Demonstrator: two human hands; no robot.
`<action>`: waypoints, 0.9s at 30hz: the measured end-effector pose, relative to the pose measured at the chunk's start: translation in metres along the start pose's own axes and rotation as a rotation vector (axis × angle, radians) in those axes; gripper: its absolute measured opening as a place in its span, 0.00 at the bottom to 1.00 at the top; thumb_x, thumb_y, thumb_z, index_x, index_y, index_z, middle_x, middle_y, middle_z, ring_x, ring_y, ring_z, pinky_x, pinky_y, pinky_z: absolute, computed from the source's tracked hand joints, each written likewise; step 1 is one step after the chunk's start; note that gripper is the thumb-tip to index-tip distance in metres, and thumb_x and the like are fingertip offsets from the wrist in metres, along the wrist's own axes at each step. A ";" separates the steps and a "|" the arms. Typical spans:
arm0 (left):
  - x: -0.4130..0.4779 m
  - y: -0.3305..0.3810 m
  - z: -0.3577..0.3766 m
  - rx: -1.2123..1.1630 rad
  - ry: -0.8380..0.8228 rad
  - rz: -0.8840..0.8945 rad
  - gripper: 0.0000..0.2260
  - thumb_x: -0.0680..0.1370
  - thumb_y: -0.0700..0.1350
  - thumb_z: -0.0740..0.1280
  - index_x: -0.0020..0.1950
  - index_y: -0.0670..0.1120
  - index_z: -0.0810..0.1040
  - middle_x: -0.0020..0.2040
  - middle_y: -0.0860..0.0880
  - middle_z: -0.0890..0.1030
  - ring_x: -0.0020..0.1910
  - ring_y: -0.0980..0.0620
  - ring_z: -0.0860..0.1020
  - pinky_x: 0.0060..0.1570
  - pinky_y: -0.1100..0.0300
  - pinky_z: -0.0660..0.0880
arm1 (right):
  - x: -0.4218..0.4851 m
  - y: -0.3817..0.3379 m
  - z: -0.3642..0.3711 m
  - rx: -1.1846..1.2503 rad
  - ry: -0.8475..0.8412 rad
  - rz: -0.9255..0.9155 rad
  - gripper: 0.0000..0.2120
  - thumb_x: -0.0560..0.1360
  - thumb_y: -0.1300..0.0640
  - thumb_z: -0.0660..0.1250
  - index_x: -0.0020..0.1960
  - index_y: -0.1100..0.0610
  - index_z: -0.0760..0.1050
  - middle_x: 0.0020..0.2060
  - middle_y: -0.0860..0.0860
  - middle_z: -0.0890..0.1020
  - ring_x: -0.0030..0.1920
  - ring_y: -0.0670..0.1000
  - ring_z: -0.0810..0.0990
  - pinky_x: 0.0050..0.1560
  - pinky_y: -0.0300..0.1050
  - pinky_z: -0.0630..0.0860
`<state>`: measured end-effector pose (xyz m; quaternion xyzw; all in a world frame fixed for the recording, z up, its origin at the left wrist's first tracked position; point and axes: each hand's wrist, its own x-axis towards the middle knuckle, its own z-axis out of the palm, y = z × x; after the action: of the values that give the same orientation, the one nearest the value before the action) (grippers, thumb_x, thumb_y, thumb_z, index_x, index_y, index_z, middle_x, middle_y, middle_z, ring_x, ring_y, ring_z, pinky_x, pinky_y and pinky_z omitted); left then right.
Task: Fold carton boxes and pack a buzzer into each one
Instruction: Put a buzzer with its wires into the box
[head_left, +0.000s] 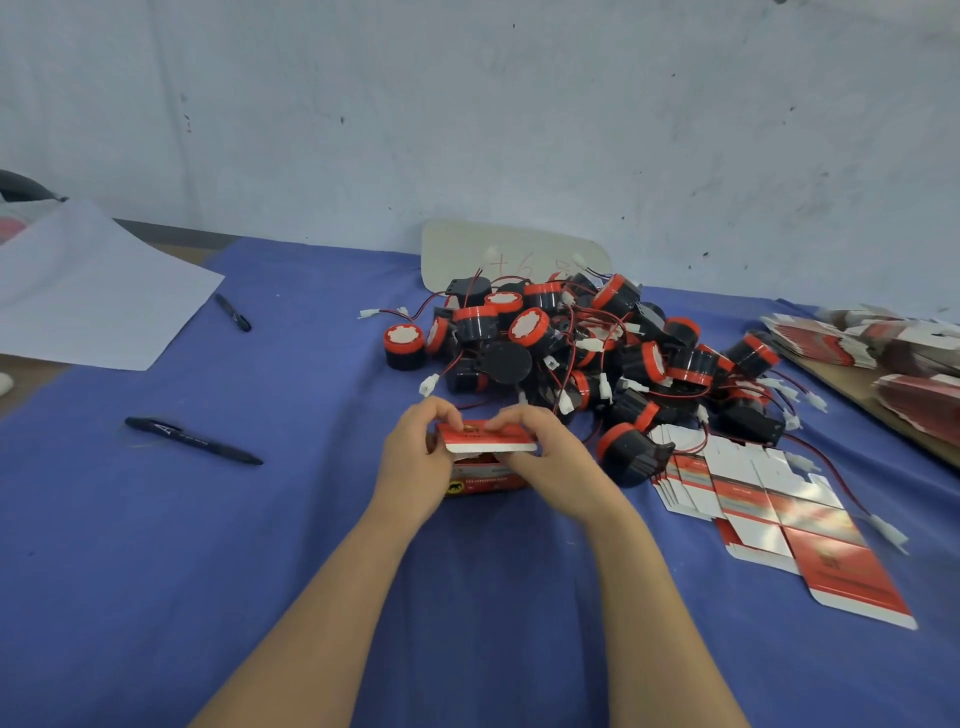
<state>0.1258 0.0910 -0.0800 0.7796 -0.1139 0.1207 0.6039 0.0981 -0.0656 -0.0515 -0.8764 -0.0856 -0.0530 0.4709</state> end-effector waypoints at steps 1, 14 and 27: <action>0.000 0.000 0.000 -0.017 0.000 -0.022 0.17 0.76 0.29 0.58 0.41 0.51 0.74 0.51 0.47 0.79 0.46 0.49 0.77 0.43 0.54 0.77 | -0.003 0.001 -0.004 0.024 -0.086 0.028 0.16 0.75 0.62 0.68 0.55 0.42 0.75 0.63 0.45 0.69 0.66 0.46 0.68 0.62 0.38 0.68; 0.001 -0.001 -0.022 0.122 -0.327 0.122 0.14 0.75 0.48 0.71 0.60 0.56 0.77 0.57 0.68 0.70 0.57 0.72 0.70 0.54 0.74 0.70 | -0.005 0.008 -0.009 0.038 -0.055 0.040 0.20 0.77 0.54 0.67 0.69 0.49 0.71 0.69 0.41 0.67 0.68 0.39 0.64 0.59 0.30 0.66; -0.001 0.002 -0.015 0.149 -0.157 0.179 0.13 0.78 0.50 0.66 0.61 0.49 0.79 0.57 0.56 0.78 0.55 0.59 0.76 0.50 0.76 0.72 | 0.000 0.010 0.001 0.038 0.086 0.001 0.09 0.79 0.52 0.63 0.59 0.46 0.77 0.53 0.42 0.80 0.56 0.43 0.77 0.53 0.34 0.75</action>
<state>0.1235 0.1051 -0.0750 0.8159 -0.2204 0.1209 0.5206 0.1000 -0.0700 -0.0601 -0.8643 -0.0657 -0.0889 0.4907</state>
